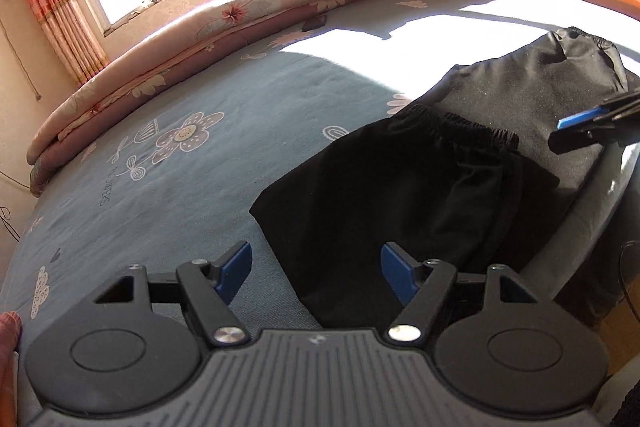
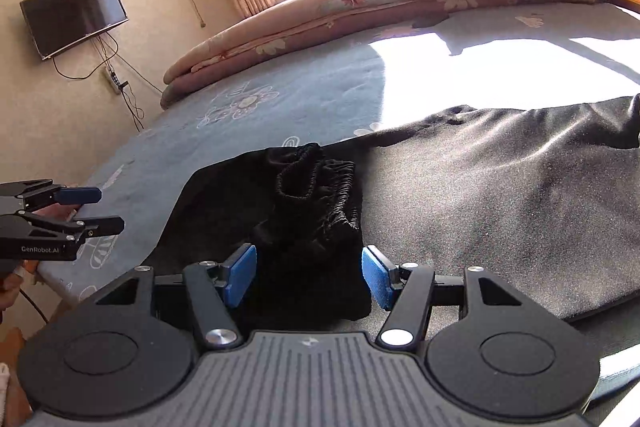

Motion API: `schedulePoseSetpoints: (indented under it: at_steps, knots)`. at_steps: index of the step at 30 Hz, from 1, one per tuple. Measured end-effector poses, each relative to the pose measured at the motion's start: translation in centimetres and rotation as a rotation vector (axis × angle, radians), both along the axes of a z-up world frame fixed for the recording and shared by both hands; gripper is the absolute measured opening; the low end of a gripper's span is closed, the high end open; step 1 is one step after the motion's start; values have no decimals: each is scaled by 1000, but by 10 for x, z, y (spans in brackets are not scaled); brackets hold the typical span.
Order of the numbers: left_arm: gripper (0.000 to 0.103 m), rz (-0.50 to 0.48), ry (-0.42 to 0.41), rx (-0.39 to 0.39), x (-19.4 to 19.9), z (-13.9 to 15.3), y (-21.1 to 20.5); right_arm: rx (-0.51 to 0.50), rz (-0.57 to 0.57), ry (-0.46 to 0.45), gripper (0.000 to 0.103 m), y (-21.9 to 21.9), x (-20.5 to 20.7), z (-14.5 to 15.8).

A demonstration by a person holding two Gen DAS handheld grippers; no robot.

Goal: Fold clothes
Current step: 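Grasp the folded elastic cuff with the right gripper and lift it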

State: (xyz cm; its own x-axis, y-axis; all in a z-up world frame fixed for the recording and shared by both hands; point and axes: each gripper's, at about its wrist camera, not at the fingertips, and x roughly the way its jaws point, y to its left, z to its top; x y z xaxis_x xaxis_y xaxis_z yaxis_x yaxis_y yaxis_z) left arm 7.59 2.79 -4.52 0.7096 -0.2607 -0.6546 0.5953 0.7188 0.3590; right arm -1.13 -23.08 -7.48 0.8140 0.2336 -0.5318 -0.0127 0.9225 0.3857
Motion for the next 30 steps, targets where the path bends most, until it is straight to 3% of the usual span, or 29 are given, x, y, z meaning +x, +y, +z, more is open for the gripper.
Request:
schedulePoseSetpoints:
  at_steps: [5, 16, 23, 27, 30]
  knots:
    - [73, -102, 23, 85, -19, -32, -19, -7, 8, 24, 64, 10, 0, -6]
    - [73, -121, -142, 275, -40, -72, -34, 2, -37, 83, 64, 3, -6, -22]
    - [73, -81, -165, 308, -29, -72, -31, 1, -24, 102, 64, 6, -3, -26]
    - [74, -51, -174, 373, -25, -76, -19, -1, -9, 81, 64, 9, -2, -23]
    - [75, -24, -145, 329, -23, -71, 0, 0, 3, 48, 64, 10, -1, -15]
